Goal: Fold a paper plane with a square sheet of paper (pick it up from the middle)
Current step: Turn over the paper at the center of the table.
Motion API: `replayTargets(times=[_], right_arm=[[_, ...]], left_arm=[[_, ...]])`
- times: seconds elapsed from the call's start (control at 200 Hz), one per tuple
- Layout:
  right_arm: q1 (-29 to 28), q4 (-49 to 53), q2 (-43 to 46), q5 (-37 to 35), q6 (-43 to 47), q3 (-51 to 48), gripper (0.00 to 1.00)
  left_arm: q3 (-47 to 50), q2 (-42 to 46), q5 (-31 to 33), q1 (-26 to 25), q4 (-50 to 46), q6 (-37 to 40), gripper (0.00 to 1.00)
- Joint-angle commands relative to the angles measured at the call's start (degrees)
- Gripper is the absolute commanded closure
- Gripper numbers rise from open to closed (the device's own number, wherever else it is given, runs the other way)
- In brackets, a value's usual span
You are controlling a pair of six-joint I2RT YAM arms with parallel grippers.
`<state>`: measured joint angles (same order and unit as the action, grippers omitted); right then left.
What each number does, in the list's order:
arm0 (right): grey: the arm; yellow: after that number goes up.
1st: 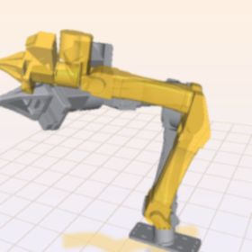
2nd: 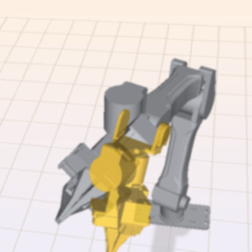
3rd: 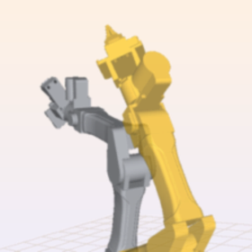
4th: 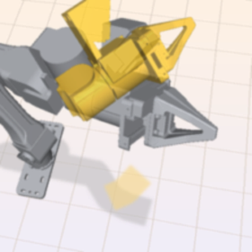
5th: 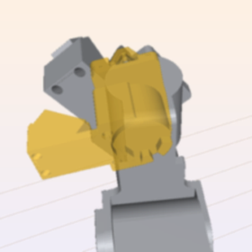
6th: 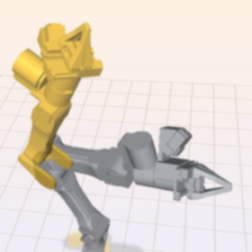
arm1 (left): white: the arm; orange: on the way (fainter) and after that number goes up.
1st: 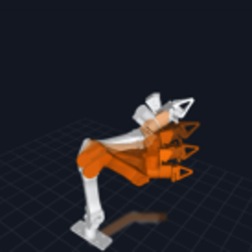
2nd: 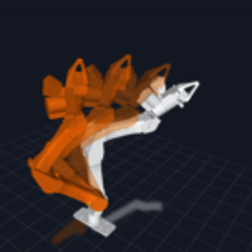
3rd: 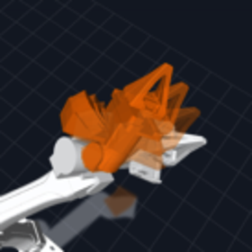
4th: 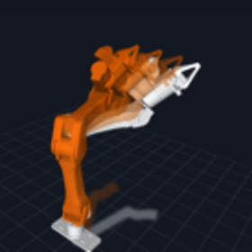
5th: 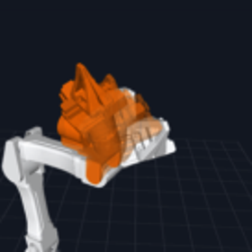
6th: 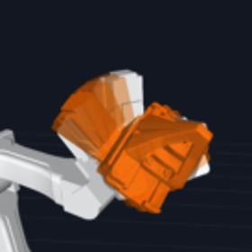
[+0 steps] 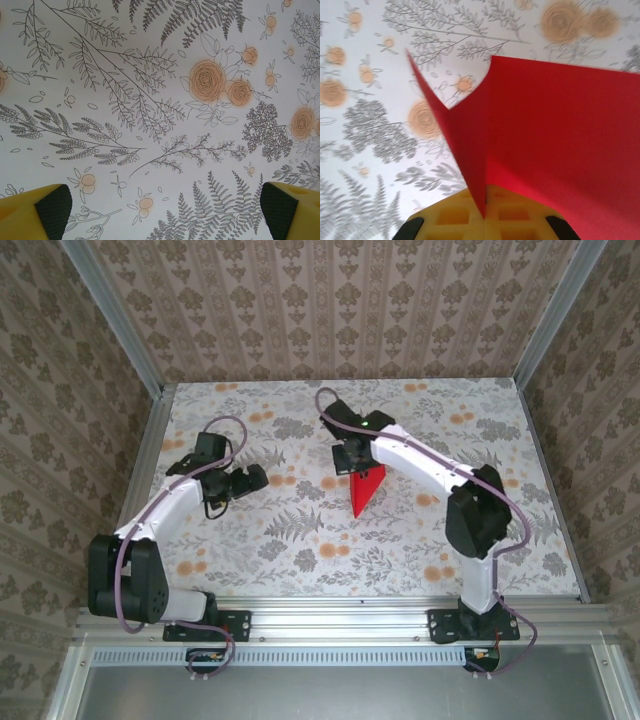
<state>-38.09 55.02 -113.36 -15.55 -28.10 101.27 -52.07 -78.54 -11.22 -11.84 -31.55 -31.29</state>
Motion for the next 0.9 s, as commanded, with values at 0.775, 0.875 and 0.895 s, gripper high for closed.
replayTargets(times=[0.775, 0.875, 0.895], right_arm=[[-12.54, 16.71, -29.05, -13.55, -2.75, 23.53, 0.75], [-12.79, 14.21, -26.55, -8.41, -1.54, 23.09, 0.7], [-12.73, 13.63, -25.86, -7.11, -1.24, 22.94, 0.69]], left_arm=[[2.34, 16.69, 0.85, 7.08, -6.31, -6.24, 0.0], [2.48, 16.58, 0.44, 7.37, -6.31, -6.15, 0.0], [2.5, 16.6, 0.34, 7.35, -6.28, -6.09, 0.0]])
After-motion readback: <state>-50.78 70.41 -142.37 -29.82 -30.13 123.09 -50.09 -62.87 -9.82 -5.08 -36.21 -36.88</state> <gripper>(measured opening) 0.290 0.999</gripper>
